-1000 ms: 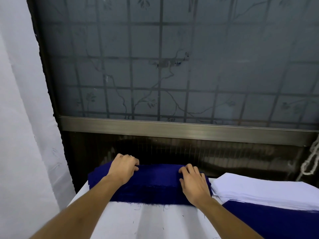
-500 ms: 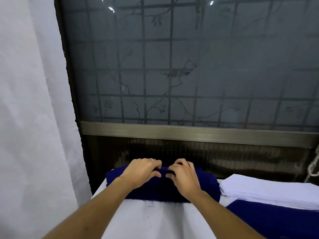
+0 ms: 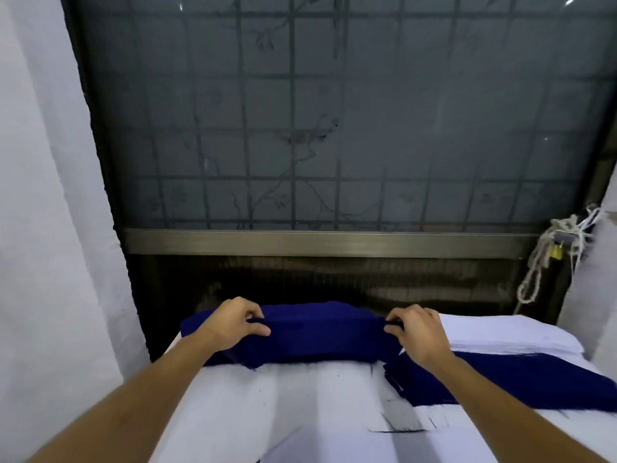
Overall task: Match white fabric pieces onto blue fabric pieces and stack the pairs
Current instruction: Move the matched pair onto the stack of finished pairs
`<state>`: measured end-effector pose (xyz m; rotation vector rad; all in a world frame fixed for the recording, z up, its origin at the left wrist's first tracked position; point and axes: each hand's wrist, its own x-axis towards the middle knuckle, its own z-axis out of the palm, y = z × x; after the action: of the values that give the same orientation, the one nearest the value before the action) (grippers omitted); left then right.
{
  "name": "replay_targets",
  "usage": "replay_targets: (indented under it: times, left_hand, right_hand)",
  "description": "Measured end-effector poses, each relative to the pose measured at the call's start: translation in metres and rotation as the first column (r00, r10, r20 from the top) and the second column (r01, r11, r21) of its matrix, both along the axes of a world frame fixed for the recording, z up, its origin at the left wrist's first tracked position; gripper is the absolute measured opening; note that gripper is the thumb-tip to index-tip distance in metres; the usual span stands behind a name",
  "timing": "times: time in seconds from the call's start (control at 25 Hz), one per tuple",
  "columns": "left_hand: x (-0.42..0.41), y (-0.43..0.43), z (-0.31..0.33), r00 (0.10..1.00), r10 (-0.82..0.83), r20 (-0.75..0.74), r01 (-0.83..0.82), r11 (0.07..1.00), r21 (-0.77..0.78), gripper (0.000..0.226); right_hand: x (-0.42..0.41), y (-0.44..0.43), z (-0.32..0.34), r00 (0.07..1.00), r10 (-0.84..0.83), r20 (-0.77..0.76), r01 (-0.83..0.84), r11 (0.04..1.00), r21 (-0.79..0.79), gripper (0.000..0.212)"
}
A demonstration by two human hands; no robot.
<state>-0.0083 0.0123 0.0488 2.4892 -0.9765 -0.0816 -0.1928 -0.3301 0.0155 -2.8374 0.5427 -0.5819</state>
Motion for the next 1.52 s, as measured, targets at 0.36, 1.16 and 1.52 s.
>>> replay_targets:
  times: [0.36,1.16,1.52]
  left_hand:
    - [-0.065,-0.012,-0.041,0.926,0.124,-0.358,-0.219,0.946,-0.238,0.013]
    - [-0.181,-0.001,-0.125,0.879,0.468,-0.09,-0.466,0.884,0.046,0.026]
    - [-0.186,-0.009,-0.134,0.872,0.47,0.14,-0.487,0.862,0.141,0.034]
  right_hand:
    - [-0.114,-0.056,-0.026,0.98,-0.183,-0.083,0.2,0.925,0.322,0.01]
    - [-0.193,-0.063,-0.102,0.965,-0.162,-0.208,0.242,0.859,0.451,0.039]
    - [-0.198,-0.064,-0.106,0.958,-0.171,-0.232,0.19,0.98,0.062,0.042]
